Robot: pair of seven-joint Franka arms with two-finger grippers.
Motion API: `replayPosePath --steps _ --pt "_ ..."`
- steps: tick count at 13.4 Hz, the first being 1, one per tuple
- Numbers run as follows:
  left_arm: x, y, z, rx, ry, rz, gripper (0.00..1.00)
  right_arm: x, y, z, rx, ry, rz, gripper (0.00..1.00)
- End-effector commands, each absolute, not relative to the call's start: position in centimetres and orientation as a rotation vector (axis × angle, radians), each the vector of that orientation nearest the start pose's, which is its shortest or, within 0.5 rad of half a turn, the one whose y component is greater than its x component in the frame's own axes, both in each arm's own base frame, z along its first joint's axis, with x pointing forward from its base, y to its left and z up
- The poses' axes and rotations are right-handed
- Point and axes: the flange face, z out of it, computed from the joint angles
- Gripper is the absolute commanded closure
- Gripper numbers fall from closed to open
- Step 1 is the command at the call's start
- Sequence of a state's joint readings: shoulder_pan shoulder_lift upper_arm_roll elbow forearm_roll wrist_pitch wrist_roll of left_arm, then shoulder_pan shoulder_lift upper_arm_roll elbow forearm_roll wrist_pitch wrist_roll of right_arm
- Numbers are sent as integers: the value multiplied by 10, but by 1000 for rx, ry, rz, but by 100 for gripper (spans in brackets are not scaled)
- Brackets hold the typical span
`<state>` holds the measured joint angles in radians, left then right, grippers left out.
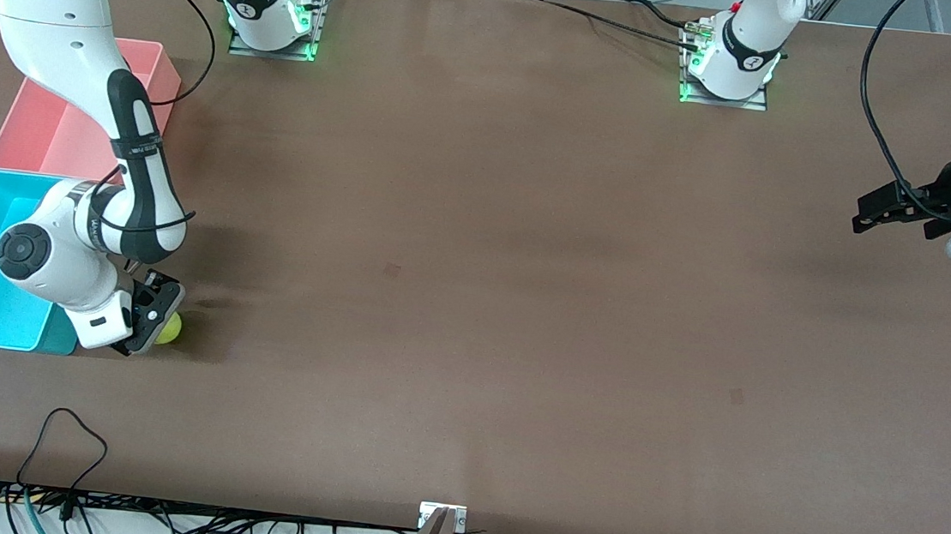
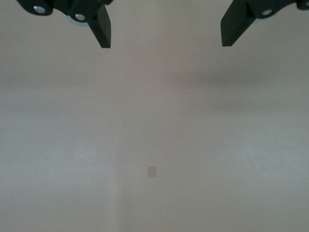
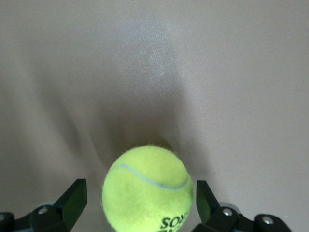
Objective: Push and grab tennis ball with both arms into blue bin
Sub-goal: 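Close the right gripper around the tennis ball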
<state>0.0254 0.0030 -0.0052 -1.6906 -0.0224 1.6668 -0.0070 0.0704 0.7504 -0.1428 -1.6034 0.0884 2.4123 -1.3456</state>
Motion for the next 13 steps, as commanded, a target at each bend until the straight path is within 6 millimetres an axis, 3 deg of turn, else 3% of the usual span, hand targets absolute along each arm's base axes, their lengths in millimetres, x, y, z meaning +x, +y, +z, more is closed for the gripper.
replayPosePath --steps 1,4,5,6,9,13 --pt "559 9 583 -3169 -13 43 0 707 -36 195 -2603 -1888 -75 22" --pt "559 11 583 -3169 -16 43 0 706 -35 195 -2604 -1888 -74 70" --pt "559 10 583 -3169 -14 43 0 706 -35 195 -2603 -1890 -73 90" --pt "559 10 583 -3169 -14 43 0 706 -35 195 -2607 -1884 -74 100" --pt "560 10 583 -3169 -14 38 0 709 -34 207 -2667 -1808 -99 100" --pt "560 10 583 -3169 -16 33 0 702 -49 262 -2728 -1712 -145 100"
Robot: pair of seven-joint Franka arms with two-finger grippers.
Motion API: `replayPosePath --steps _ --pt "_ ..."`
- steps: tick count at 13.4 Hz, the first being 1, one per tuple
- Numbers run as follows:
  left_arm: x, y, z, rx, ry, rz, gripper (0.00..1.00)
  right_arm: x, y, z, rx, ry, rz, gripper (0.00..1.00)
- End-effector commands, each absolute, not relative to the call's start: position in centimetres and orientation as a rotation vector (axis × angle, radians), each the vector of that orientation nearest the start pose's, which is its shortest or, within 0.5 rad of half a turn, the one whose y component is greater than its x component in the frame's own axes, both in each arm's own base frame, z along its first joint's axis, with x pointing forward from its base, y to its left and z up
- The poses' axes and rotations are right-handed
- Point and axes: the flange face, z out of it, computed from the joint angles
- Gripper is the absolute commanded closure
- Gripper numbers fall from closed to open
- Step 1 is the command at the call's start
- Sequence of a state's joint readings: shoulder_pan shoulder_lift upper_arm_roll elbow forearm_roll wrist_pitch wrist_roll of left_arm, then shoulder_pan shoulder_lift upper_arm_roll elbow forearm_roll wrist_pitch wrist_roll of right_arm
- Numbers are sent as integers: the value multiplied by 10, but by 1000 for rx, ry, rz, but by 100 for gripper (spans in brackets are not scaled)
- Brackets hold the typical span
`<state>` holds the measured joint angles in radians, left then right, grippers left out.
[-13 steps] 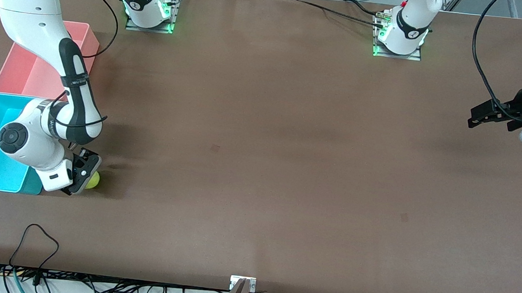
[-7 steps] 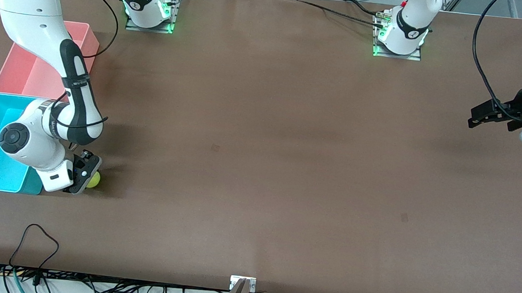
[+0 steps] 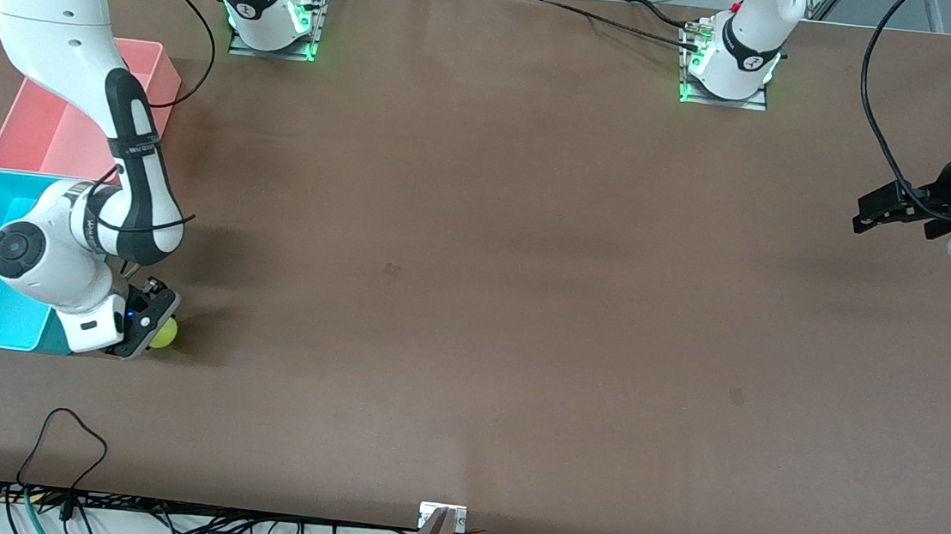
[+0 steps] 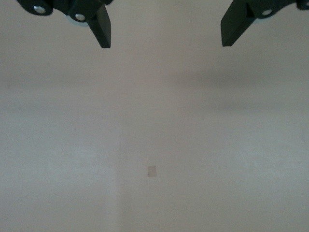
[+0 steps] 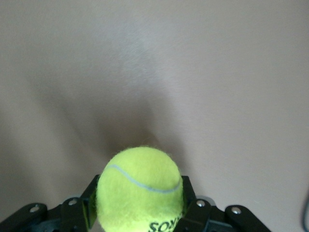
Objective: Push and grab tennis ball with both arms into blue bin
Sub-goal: 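Lift the ball with the right gripper and carry it into the cyan bin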
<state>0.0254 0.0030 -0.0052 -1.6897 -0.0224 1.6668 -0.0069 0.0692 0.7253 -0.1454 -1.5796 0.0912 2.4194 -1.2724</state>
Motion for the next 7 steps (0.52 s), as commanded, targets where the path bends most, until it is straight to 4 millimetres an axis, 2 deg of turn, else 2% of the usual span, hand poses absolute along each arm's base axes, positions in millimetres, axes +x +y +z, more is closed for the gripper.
replayPosePath --steps 1,3,7 --pt "560 10 583 -3169 -16 31 0 689 -62 276 -2782 -1602 -138 100" --pt "560 9 583 -3169 -14 33 0 660 -86 305 -2863 -1440 -147 100" --pt "560 10 583 -3169 -16 31 0 615 -153 354 -2937 -1238 -127 100"
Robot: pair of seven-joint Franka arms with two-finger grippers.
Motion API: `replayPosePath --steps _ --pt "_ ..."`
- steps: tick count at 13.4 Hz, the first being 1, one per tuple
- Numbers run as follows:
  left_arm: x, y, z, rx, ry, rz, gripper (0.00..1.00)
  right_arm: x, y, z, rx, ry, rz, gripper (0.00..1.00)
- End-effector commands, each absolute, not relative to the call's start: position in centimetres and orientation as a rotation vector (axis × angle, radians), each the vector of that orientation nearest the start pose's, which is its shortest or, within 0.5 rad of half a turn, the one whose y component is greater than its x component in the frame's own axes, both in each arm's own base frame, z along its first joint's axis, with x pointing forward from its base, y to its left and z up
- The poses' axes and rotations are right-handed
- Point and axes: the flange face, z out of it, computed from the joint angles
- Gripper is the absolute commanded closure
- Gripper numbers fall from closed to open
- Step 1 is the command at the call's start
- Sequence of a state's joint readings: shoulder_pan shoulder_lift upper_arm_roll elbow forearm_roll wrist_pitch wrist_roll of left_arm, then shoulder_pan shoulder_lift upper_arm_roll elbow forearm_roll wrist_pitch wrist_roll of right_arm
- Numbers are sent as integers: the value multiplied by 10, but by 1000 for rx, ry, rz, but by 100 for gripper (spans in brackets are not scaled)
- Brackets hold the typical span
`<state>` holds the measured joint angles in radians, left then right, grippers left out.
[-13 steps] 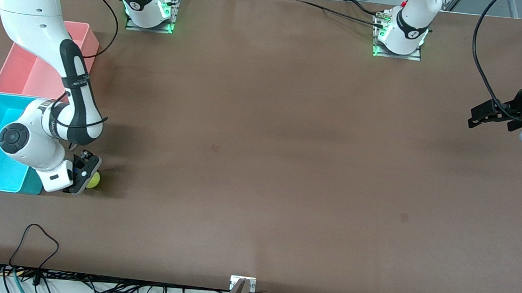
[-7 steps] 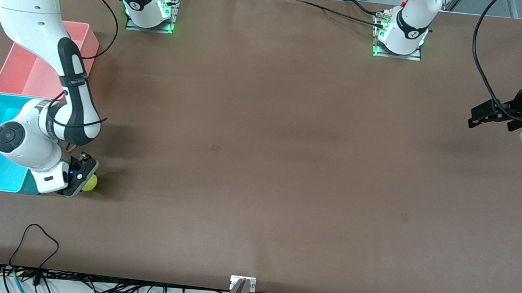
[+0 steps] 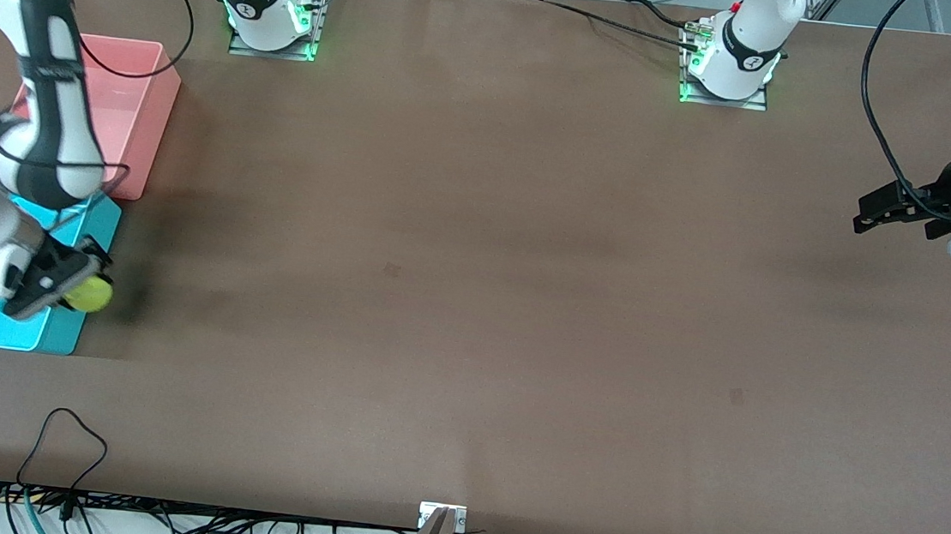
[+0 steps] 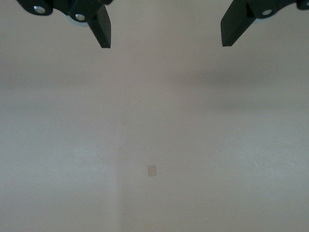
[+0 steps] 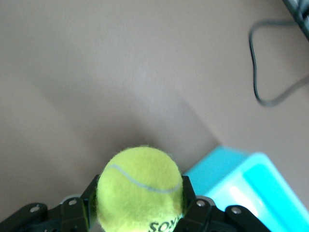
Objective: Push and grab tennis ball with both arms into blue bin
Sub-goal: 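Lift the ball with the right gripper and carry it into the cyan bin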
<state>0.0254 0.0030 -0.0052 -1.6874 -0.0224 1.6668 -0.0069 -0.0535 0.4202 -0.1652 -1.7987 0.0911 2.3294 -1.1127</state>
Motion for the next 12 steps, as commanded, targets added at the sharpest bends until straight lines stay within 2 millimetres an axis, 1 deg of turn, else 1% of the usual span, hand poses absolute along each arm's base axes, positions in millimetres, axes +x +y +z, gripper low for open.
replayPosePath --steps 1,2,3,4,5,6,8,10,11,12 --pt "560 9 583 -3169 -14 33 0 605 -176 367 -2962 -1206 -92 100" --pt "560 9 583 -3169 -14 33 0 597 -198 370 -2991 -1170 -70 100" --pt "560 9 583 -3169 -14 31 0 589 -218 369 -3015 -1115 -53 100" --pt "560 9 583 -3168 -11 31 0 581 -233 364 -3051 -1013 -34 100" --pt "560 8 583 -3168 -6 31 0 577 -239 359 -3090 -886 -20 100" --pt "560 8 583 -3169 -9 28 0 574 -246 355 -3121 -812 4 100" --pt "559 7 587 -3180 -12 33 0 570 -257 337 -3158 -656 57 100" --pt "557 10 587 -3182 -19 52 0 565 -271 305 -3166 -563 112 100" --pt "557 8 587 -3182 -12 52 0 563 -280 293 -3179 -532 114 100" --pt "555 7 590 -3174 -6 45 0 563 -283 281 -3181 -520 126 100"
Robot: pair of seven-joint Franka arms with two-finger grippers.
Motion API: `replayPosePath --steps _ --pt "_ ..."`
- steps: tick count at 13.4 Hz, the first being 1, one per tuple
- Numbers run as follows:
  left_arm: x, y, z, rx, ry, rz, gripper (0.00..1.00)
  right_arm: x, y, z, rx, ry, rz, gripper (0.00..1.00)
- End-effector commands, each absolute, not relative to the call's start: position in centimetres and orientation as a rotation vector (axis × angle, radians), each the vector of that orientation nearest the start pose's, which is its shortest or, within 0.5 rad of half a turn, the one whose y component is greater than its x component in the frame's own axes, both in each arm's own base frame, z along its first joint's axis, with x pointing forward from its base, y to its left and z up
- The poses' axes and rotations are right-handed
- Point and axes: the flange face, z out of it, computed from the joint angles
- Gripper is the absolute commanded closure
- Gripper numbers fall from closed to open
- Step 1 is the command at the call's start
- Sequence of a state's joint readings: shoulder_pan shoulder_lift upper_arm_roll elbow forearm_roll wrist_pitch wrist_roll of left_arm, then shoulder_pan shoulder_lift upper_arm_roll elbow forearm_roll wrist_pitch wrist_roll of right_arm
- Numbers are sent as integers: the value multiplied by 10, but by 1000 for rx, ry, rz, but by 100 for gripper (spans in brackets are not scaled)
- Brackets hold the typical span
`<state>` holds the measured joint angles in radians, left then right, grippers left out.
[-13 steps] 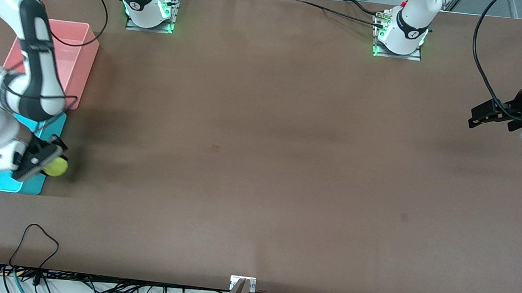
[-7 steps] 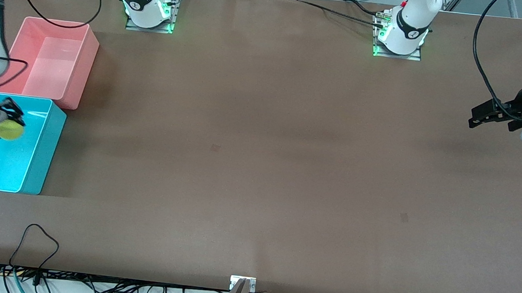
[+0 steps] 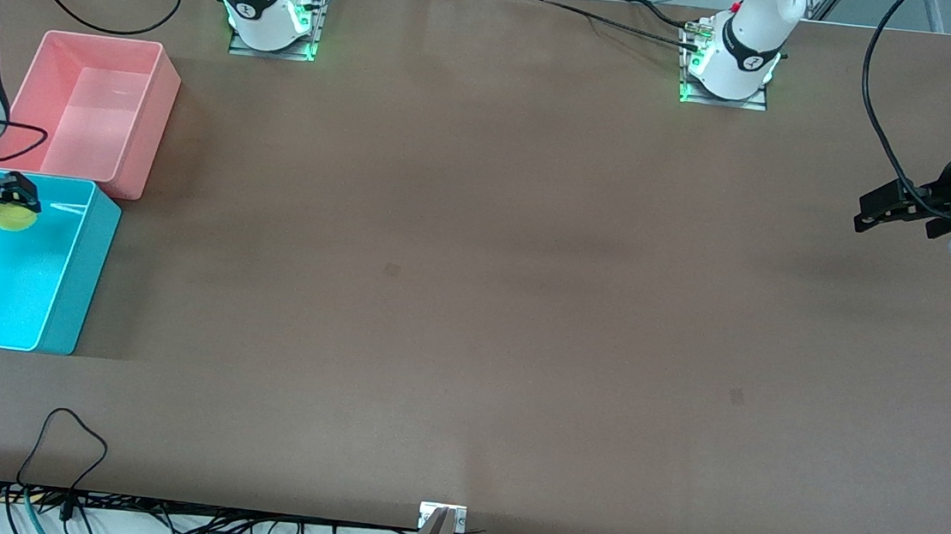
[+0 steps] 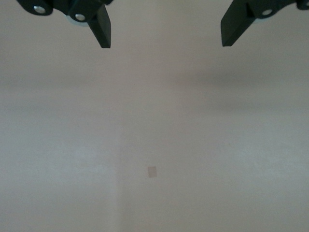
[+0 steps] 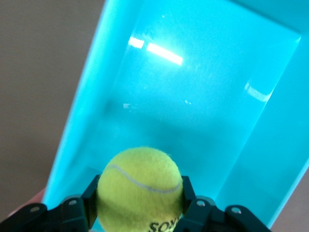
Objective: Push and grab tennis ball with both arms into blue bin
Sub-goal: 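Lift the ball with the right gripper and carry it into the cyan bin, then lower the ball into the cyan bin and open the right gripper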
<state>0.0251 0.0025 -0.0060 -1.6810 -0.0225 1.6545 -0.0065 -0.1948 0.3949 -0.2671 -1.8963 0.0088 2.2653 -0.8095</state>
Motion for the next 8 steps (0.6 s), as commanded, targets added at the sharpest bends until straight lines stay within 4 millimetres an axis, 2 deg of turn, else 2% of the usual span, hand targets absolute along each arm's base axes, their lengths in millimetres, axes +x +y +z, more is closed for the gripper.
replayPosePath --steps 1,3,8 --pt "556 4 589 -3172 4 46 0 559 -287 271 -3176 -493 148 100" --pt "556 3 590 -3172 6 36 0 553 -292 253 -3178 -389 198 100" --pt "556 -1 589 -3169 9 46 0 544 -301 218 -3160 -325 276 100"
